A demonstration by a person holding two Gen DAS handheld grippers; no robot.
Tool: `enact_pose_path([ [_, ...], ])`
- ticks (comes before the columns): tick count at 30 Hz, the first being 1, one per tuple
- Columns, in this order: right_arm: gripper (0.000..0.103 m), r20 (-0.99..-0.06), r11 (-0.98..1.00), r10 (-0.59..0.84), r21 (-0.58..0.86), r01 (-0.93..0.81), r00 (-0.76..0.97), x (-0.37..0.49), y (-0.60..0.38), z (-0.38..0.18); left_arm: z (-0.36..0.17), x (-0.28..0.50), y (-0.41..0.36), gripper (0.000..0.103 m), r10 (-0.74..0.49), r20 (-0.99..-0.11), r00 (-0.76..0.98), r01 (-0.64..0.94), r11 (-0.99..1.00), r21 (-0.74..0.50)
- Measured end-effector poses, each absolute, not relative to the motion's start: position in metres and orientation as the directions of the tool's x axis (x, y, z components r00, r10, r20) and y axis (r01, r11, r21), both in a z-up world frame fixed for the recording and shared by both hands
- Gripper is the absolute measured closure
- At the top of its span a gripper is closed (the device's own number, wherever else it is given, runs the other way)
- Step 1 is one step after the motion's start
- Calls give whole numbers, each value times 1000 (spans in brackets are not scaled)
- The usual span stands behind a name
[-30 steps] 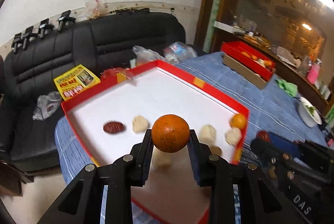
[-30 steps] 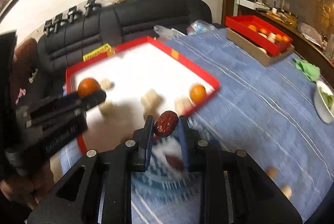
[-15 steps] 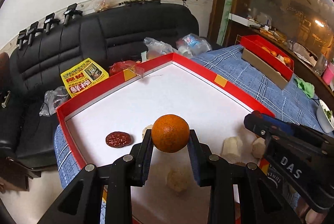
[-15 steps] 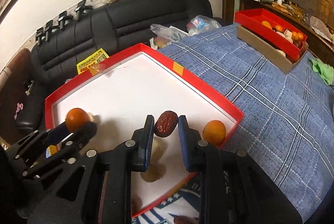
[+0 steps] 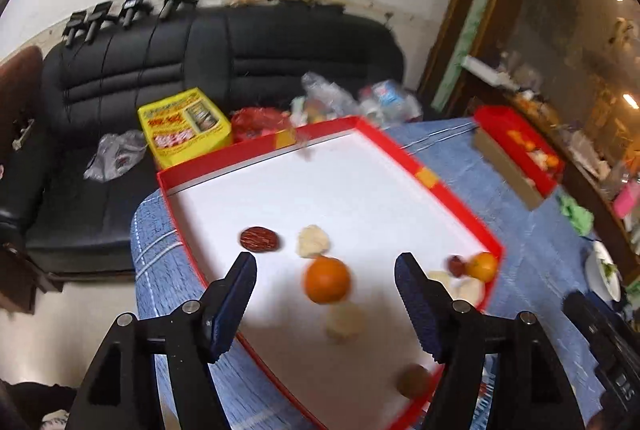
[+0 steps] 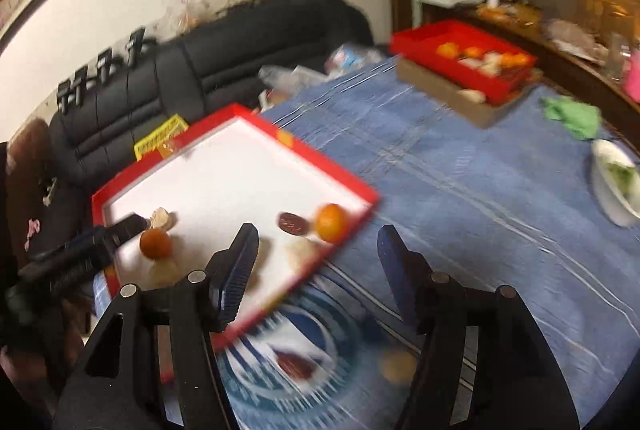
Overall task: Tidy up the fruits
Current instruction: 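Open both tools to drop the date and orange into the box, then withdraw both tools from the box over the table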
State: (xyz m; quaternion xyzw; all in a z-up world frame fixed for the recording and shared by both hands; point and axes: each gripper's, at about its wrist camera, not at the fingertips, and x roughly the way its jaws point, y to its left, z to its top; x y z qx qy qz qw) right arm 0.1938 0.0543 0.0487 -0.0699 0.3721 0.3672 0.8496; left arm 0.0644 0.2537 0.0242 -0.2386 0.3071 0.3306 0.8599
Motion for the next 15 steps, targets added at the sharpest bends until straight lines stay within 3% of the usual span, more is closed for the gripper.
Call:
enact_pose_path([
  [5, 40, -653, 784, 540, 161, -599, 531, 176, -45, 52, 27, 67, 194, 32, 367, -659, 657, -614, 768, -184],
  [15, 40, -780, 897, 370, 158, -413, 504, 174, -161, -20, -16, 98, 94, 32, 196, -742, 641, -379, 922, -83],
])
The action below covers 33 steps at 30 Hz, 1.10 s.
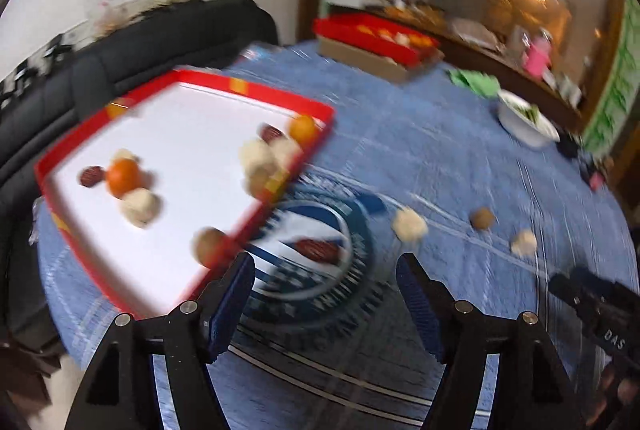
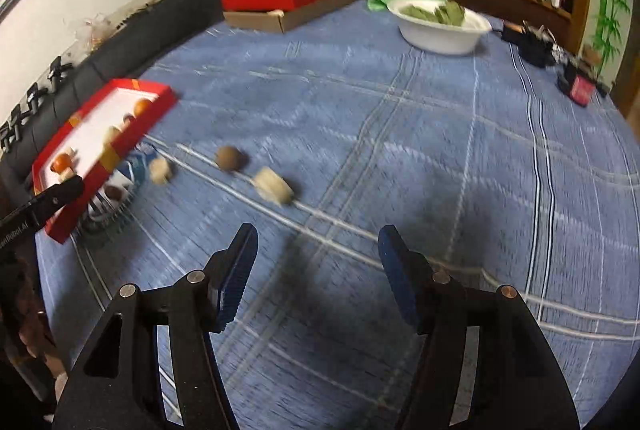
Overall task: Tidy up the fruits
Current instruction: 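Withdraw both tools from the box over the table, then grasp a small white pastry cube with the right tool while the left tool grasps a beige round pastry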
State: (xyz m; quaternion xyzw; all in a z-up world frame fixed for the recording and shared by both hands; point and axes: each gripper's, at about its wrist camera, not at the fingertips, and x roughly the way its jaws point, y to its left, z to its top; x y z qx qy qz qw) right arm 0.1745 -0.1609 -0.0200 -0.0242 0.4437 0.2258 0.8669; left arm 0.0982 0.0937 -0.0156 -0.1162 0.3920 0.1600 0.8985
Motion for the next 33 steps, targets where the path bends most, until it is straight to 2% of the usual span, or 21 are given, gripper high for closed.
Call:
enact_pose_path([
  [7, 42, -780, 863, 385, 115, -492, 493, 189, -127, -22, -19, 108, 85, 32, 203, -755, 623, -368, 928, -54],
  [9, 58, -791, 855, 366, 77, -513, 491, 197, -111, -29, -19, 114, 85, 32, 202, -755, 623, -367, 929, -54],
  [10, 78, -803, 860, 339, 53, -508, 490, 201, -107, -35, -18, 118, 84, 32, 193, -756, 625, -359, 931, -59],
  [12, 92, -805, 865, 332, 52, -499, 492, 202, -109, -31, -20, 126, 79, 32, 171, -757, 631, -334, 940, -66],
  [18, 92, -758, 879, 364, 87, -469, 541, 182, -141, -9, -35, 164, 65, 33, 157, -787, 597, -302, 952, -39],
  [20, 92, -752, 879, 383, 118, -461, 537, 182, -149, -12, -40, 178, 63, 52, 143, -798, 586, -289, 956, -42],
  [21, 92, -749, 878, 389, 125, -462, 536, 182, -148, -12, -42, 182, 61, 77, 144, -804, 577, -279, 960, -28],
  [22, 92, -747, 876, 396, 132, -465, 534, 183, -148, -13, -42, 183, 59, 77, 163, -795, 585, -279, 960, -9],
  [25, 92, -741, 866, 415, 144, -479, 528, 185, -146, -14, -39, 175, 55, 78, 107, -795, 598, -244, 968, -53],
  [30, 92, -733, 859, 431, 155, -487, 526, 184, -146, -13, -25, 124, 48, 78, 40, -751, 659, -204, 971, -128],
  [33, 92, -731, 858, 433, 154, -490, 527, 182, -145, -11, -22, 91, 51, 78, 51, -731, 681, -224, 965, -141],
])
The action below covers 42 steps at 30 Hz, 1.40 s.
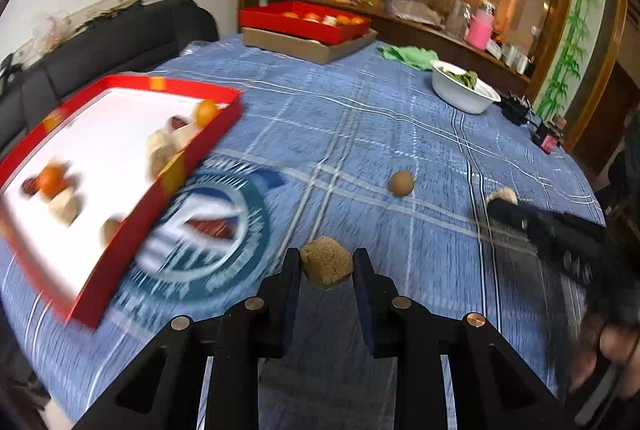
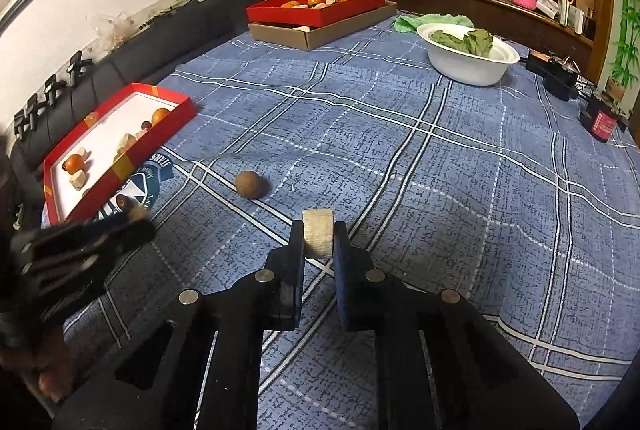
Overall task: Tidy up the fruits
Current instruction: 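Grasp a small white pastry cube with the right tool while the left tool grasps a beige round pastry, then carry the pastry cube and round pastry with both tools toward the white box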
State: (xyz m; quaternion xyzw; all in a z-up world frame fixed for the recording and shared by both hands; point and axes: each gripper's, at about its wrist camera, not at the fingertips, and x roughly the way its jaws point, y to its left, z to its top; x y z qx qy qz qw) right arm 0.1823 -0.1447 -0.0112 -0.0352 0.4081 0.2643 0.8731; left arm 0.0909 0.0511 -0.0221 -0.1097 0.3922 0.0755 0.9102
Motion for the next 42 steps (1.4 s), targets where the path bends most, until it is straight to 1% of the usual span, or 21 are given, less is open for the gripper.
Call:
enact_pose_path([
  [4, 92, -730, 856, 432, 146, -497, 530, 178, -142, -6, -22, 59, 51, 78, 63, -716, 696, -221, 967, -130],
  [6, 91, -732, 850, 430, 132, -509, 529, 171, -139, -4, -20, 50, 41, 78, 51, -703, 709, -182, 977, -112],
  [10, 91, -748, 844, 418, 110, -525, 516, 153, -139, -6, -10, 32, 0, 78, -9, -652, 758, -31, 998, -49],
  [13, 91, -745, 856, 406, 109, -505, 529, 136, -155, -1, -4, 16, -42, 78, -89, -614, 784, 118, 993, 7],
  [17, 91, -751, 905, 344, 105, -413, 564, 120, -198, 3, -1, 5, -71, 78, -180, -595, 783, 236, 972, 17],
  [19, 91, -758, 923, 312, 98, -373, 573, 115, -215, 3, -2, 4, -73, 78, -198, -598, 777, 254, 967, 11],
  [22, 91, -769, 943, 276, 99, -319, 577, 109, -236, 0, -2, 7, -68, 78, -189, -605, 774, 235, 972, -4],
  [25, 91, -773, 945, 272, 102, -311, 573, 106, -237, -2, -3, 12, -54, 78, -162, -610, 776, 185, 982, -25],
  [35, 91, -737, 901, 369, 133, -413, 566, 102, -185, 3, -10, 28, 5, 78, 15, -651, 759, -71, 996, -59],
  [42, 91, -729, 878, 398, 128, -460, 557, 94, -168, 9, -8, 35, 33, 78, 79, -661, 746, -166, 984, -69],
])
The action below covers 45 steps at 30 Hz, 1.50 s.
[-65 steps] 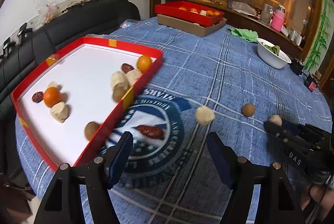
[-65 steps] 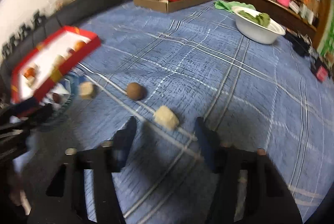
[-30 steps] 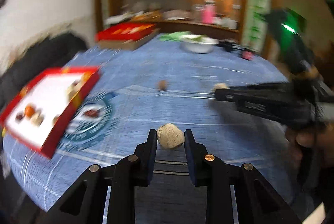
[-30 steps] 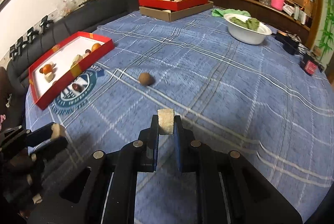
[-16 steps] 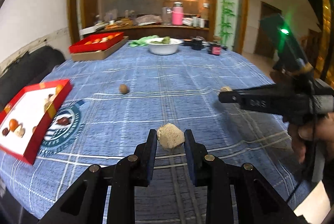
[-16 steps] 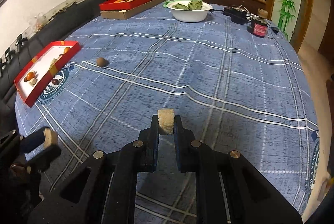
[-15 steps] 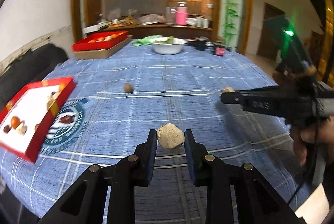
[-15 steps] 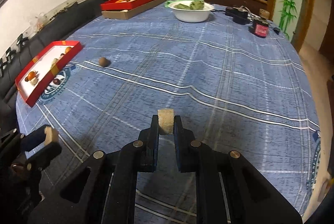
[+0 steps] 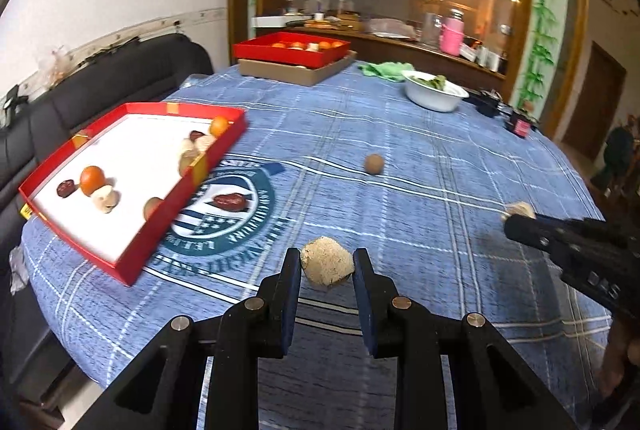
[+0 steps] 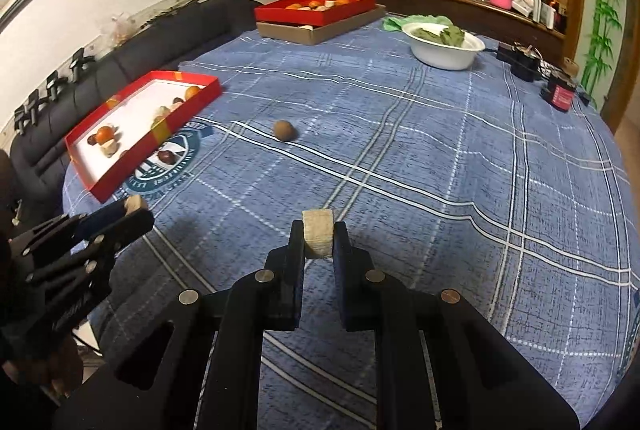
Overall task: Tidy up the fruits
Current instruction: 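Carry the pastry cube and round pastry with both tools toward the white box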
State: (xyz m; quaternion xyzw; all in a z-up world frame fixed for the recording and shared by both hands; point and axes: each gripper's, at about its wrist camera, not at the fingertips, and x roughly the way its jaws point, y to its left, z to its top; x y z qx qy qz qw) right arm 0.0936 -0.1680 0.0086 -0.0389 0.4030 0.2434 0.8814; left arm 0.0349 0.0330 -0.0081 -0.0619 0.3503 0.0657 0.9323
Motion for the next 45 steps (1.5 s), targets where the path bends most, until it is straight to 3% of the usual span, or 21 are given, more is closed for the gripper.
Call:
enact_pose_path([
  [15, 91, -689, 821, 452, 73, -566, 567, 78, -127, 41, 7, 41, 73, 78, 164, -665, 729, -280, 957, -71],
  [45, 91, -716, 789, 478, 95, -607, 509, 78, -103, 22, -13, 47, 90, 78, 179, -716, 675, -328, 942, -74],
])
